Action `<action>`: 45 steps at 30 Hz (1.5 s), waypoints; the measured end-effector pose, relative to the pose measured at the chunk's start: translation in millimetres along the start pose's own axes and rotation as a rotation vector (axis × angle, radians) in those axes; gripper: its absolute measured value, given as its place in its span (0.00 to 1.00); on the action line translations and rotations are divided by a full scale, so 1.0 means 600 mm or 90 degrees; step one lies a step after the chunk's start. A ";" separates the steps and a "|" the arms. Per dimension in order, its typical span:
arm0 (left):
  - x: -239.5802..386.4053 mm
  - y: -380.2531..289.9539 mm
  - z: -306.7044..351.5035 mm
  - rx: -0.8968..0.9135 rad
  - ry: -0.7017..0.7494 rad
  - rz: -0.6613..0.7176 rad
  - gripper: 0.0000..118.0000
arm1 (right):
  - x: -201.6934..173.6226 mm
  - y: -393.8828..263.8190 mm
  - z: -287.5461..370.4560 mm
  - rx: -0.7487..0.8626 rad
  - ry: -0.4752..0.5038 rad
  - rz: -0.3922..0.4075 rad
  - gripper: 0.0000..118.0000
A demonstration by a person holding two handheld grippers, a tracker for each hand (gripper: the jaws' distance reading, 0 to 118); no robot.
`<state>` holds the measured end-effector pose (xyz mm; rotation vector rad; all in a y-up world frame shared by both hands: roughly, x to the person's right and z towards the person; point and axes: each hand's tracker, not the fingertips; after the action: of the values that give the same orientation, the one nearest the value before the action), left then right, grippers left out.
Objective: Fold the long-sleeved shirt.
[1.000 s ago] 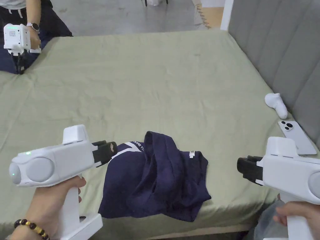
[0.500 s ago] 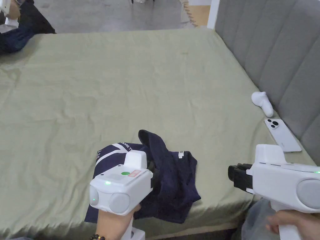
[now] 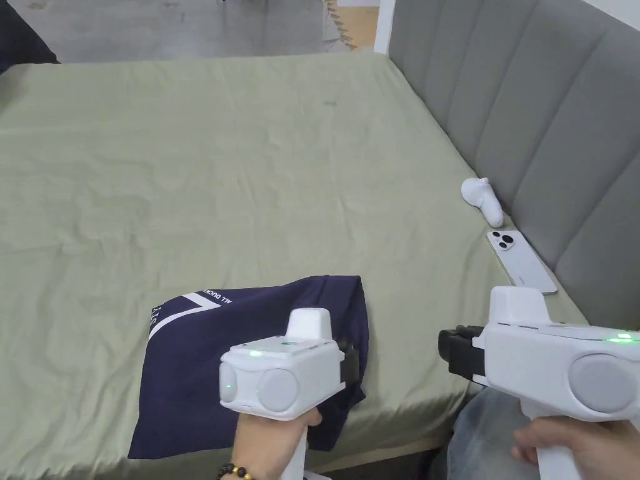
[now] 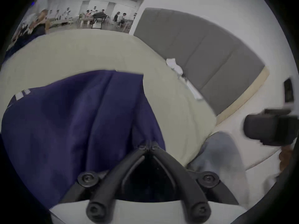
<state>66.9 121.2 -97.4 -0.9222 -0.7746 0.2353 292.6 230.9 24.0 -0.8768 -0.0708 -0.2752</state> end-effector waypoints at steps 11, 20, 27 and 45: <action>-0.126 0.049 0.281 0.187 0.132 0.035 0.03 | -0.176 0.080 -0.132 -0.033 0.199 0.066 0.01; -0.235 0.001 0.302 0.152 0.166 0.143 0.03 | -0.182 0.018 -0.270 -0.210 0.215 0.065 0.01; -0.306 -0.012 0.283 0.114 0.080 0.256 0.43 | -0.108 -0.001 -0.276 -0.193 0.216 -0.025 0.00; -0.324 0.010 0.151 0.011 -0.033 0.301 0.27 | -0.149 -0.012 -0.274 -0.174 0.181 0.006 0.00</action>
<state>-133.1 85.2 -166.2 -1.0785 -0.5911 0.6801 196.0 119.1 -91.3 -1.0996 0.2399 -0.4039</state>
